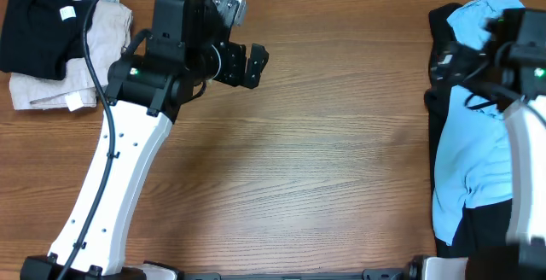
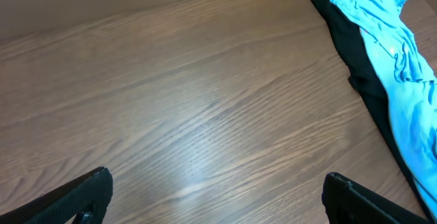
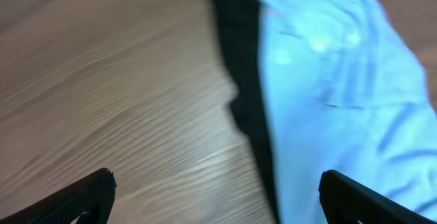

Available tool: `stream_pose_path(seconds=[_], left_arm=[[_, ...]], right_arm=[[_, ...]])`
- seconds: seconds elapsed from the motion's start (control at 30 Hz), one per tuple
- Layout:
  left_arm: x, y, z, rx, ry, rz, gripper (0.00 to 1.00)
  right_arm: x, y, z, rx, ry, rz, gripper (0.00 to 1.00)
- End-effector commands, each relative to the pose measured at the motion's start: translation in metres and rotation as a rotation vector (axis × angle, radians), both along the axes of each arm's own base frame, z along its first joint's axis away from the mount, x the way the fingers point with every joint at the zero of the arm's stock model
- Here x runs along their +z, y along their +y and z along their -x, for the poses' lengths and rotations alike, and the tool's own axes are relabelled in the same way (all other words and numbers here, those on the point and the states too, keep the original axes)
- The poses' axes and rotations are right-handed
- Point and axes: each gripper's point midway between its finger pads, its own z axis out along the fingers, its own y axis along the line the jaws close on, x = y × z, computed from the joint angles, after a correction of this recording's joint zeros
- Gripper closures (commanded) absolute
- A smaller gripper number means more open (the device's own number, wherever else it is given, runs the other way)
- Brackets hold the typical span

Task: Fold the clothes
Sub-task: 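Reach the right gripper to the light blue T-shirt and grasp it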

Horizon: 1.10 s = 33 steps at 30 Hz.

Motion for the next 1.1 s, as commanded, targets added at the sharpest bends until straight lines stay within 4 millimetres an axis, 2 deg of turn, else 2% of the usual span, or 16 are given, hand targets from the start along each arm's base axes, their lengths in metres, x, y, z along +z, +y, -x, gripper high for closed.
stream_pose_path(seconds=[0.0,0.07,0.17,0.3,0.6,0.7,0.87,1.07], left_arm=[[0.010,-0.006,-0.007,-0.006,-0.029,0.024,0.00],[0.016,-0.007,-0.012,-0.006,-0.061,0.033,0.00],[0.023,-0.010,-0.022,-0.005,-0.108,0.046,0.00],[0.017,-0.015,-0.039,-0.004,-0.130,0.051,0.00],[-0.054,-0.023,-0.071,0.002,-0.005,0.010,0.00],[-0.069,-0.026,-0.079,0.002,0.009,0.005,0.00],[-0.081,-0.029,-0.089,0.002,0.011,0.005,0.00],[-0.089,-0.029,-0.090,0.001,0.028,0.000,0.00]], right_arm=[[-0.020,-0.040,-0.005,-0.129,0.035,-0.002,0.02],[-0.045,-0.058,-0.007,-0.165,0.082,-0.016,0.04],[-0.073,-0.071,-0.010,-0.190,0.133,-0.032,0.08],[-0.096,-0.086,-0.016,-0.221,0.159,-0.007,0.13],[-0.117,-0.137,-0.007,-0.353,0.244,0.230,0.18],[-0.119,-0.140,-0.007,-0.360,0.243,0.220,0.23],[-0.131,-0.136,-0.006,-0.346,0.254,0.186,0.29],[-0.161,-0.125,-0.006,-0.312,0.294,0.117,0.40]])
